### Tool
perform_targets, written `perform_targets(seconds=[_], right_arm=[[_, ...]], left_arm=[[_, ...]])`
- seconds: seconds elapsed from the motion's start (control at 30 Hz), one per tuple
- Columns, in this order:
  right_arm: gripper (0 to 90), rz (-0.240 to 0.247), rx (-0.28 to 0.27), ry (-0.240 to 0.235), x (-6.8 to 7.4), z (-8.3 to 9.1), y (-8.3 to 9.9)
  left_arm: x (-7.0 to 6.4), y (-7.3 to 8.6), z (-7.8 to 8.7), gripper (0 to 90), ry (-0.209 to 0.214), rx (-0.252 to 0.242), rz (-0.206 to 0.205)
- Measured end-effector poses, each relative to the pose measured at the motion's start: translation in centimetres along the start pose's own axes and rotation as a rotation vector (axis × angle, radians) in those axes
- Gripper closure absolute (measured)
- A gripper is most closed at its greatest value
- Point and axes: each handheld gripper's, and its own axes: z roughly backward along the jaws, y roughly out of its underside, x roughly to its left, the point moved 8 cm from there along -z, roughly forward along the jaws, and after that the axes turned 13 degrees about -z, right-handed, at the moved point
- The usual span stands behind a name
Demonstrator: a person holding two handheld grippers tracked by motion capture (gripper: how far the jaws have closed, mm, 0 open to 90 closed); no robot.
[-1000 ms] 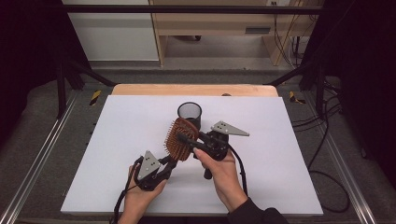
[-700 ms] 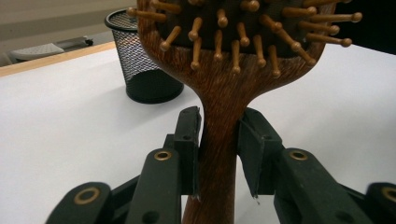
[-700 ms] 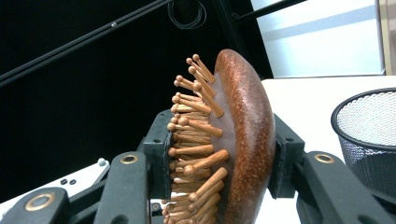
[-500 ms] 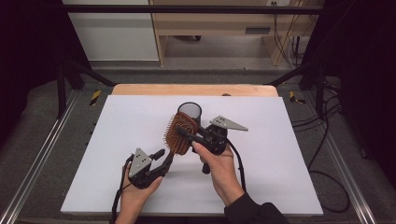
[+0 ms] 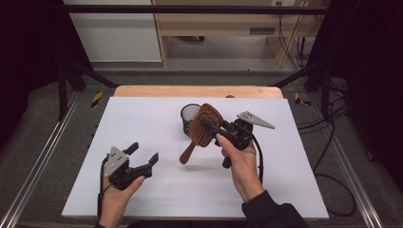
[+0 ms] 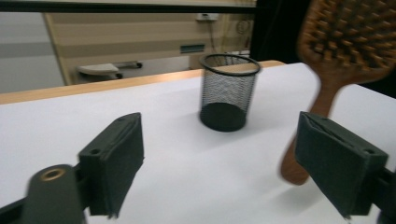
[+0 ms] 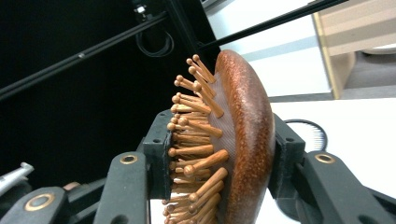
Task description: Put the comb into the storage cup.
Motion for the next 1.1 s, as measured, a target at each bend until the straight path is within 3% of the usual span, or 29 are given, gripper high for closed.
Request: perform_targets(seconds=[0.17, 0.33, 0.47, 1.1], right_arm=[[52.6, 0.004, -0.005, 0.033, -1.5, 0.9, -0.8], [52.5, -0.018, -0.024, 0.052, -2.7, 1.6, -1.9], [52.4, -0.012, -0.025, 0.078, -3.5, 1.9, -2.3], [52.4, 0.003, -0.042, 0.125, -4.8, 2.4, -4.2]], left_arm=[[3.3, 1.0, 1.9, 11.4, -0.074, 0.004, 0.034], [5.2, 2.5, 3.4, 6.8, -0.11, 0.029, 0.021], [6.7, 2.5, 4.2, 5.7, -0.143, 0.004, 0.047], [6.7, 3.0, 3.9, 4.0, -0.127, 0.011, 0.044]])
